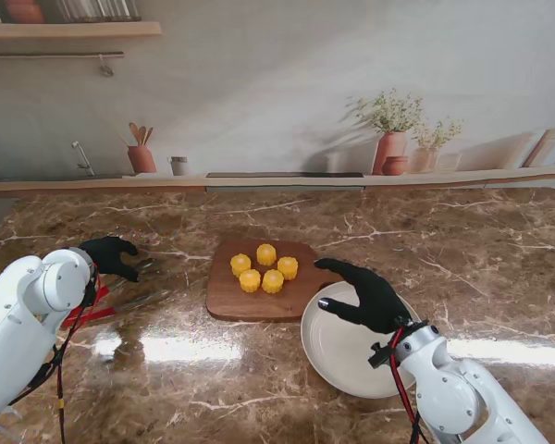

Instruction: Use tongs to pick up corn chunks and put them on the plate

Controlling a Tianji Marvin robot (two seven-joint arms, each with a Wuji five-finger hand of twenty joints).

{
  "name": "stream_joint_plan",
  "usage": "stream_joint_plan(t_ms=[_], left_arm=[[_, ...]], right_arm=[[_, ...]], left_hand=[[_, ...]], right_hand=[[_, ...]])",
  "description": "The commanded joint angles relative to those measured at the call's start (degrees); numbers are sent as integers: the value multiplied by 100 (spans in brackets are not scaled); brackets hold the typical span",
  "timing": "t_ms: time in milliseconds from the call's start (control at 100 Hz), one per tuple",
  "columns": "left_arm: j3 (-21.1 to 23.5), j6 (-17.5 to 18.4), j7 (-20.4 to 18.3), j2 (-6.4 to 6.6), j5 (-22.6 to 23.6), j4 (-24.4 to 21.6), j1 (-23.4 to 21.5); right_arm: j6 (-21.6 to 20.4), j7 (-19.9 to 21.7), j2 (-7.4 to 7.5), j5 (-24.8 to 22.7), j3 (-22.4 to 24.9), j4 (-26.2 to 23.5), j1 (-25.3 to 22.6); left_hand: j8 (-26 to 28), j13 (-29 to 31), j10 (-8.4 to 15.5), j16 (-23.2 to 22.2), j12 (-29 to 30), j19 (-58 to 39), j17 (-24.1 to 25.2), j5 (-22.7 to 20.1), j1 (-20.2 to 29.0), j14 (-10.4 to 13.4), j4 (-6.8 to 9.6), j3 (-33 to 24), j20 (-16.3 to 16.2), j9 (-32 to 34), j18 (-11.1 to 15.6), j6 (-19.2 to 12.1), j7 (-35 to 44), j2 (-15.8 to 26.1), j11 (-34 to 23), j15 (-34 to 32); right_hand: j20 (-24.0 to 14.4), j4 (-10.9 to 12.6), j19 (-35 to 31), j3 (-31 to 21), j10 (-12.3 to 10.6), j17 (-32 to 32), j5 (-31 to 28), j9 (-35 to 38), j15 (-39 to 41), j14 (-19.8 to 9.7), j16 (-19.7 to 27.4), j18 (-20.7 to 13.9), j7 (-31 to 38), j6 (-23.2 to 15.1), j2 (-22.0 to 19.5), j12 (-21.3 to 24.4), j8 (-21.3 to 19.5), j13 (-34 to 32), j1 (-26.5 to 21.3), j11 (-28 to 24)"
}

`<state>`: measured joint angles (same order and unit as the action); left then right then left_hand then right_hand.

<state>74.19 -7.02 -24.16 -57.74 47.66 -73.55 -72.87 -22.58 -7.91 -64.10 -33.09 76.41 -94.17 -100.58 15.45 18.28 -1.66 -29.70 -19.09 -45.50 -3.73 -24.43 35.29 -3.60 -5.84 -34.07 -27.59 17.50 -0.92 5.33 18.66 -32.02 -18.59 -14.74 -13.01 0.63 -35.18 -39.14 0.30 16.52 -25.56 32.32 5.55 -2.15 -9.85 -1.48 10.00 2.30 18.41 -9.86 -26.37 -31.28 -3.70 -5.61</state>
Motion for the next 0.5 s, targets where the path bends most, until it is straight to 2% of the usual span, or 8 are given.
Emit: stream_joint_plan(t_ms=[0,190,300,490], left_arm=[[-105,61,15,2,51,163,117],[-435,26,150,-8,0,568,381],[-598,-14,90,6,1,700,492],[-851,-38,238,-9,-23,971,653]], right_arm=[[50,100,13,46,22,3,-71],[46,206,32,75,30,-6,-78],[89,287,44,105,34,-27,-82],[107,379,58,147,21,-29,-64]], left_hand=[[142,248,80,-206,-163,-205,-49,239,-205,-208,-135,-186,-170,211,-44,-72,204,-186,-122,-243],[903,633,165,-826,-611,-691,-374,234,-131,-361,-131,-343,-598,524,-164,-284,1139,-179,-420,-780],[1401,933,285,-1200,-881,-1087,-499,249,-24,-458,-116,-388,-951,785,-401,-539,1695,-91,-613,-1171],[1809,1322,349,-1697,-1274,-1251,-637,-57,216,-548,-90,-340,-1150,1323,-576,-826,2105,282,-867,-1621]], right_hand=[[-122,-110,-17,108,-152,10,40,113,-19,-136,-40,-49,-49,-153,-58,-86,53,76,-161,-27],[-142,-110,-24,115,-169,28,28,193,-11,-132,-54,-43,-44,-157,-61,-129,51,50,-171,-58],[-156,-111,-33,122,-172,33,12,230,1,-96,-67,2,-37,-173,-86,-154,49,29,-179,-71],[-215,-110,-94,144,-183,55,14,295,33,-37,-111,94,-38,-186,-121,-217,49,-1,-197,-105]])
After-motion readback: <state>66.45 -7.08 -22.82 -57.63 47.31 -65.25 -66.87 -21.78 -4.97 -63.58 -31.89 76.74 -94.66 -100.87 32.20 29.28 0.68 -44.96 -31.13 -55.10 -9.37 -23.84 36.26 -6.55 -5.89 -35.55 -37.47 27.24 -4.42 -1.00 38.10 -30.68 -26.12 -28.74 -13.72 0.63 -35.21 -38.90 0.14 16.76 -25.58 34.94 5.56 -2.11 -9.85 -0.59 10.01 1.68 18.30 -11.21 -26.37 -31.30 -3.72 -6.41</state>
